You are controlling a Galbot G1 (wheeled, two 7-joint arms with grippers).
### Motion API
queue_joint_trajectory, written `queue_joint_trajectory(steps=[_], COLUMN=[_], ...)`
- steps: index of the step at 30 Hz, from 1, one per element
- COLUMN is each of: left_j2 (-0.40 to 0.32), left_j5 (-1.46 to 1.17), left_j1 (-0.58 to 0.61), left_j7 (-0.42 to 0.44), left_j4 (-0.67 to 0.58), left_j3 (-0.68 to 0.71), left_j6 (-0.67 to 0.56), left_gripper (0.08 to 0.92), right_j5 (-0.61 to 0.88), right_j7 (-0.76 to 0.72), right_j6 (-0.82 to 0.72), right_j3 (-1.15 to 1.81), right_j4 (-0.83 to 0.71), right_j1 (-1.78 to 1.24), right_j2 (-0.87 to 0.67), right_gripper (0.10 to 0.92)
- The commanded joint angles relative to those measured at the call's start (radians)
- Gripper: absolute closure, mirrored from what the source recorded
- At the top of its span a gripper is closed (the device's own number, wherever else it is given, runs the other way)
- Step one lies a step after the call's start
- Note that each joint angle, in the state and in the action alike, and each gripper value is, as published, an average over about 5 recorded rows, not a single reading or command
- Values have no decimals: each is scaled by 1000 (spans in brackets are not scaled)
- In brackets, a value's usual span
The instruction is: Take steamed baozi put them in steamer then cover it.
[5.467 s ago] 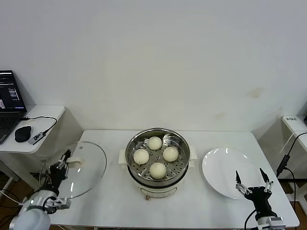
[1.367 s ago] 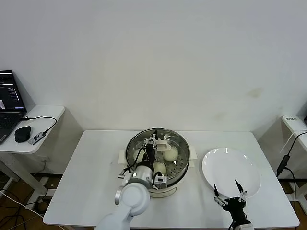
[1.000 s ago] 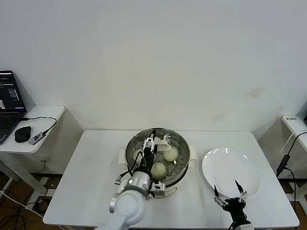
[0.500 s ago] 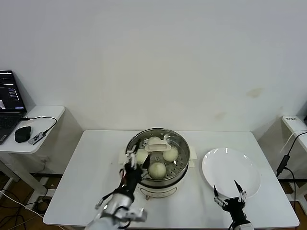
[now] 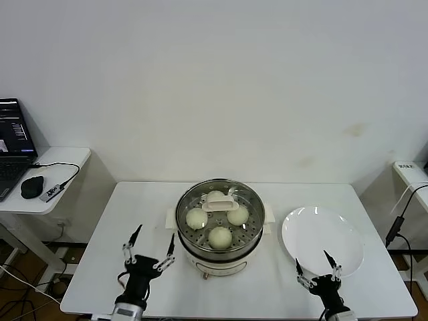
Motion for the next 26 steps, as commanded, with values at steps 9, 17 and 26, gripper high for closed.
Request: queue_joint_trajectory(steps=[9,17,26], left_j2=[-75,-84,-95], left_j5=[-338,-306,-293], left_j1=[116,121,122], left_j7=[49,83,86], left_j4=[139,160,159], left_j3=[-146,-150,-150], left_j6=[-153,-146,-137], left_gripper=[177,177,177], right_j5=[-2,36,43], right_j7=[19,14,22], right_j6=[-15,-46,-88], right_j3=[-8,-35,-42], right_j4=[52,73,97], right_j1=[-81,-89,-99], right_j2=[-18,-36,-54], right_gripper=[203,203,203])
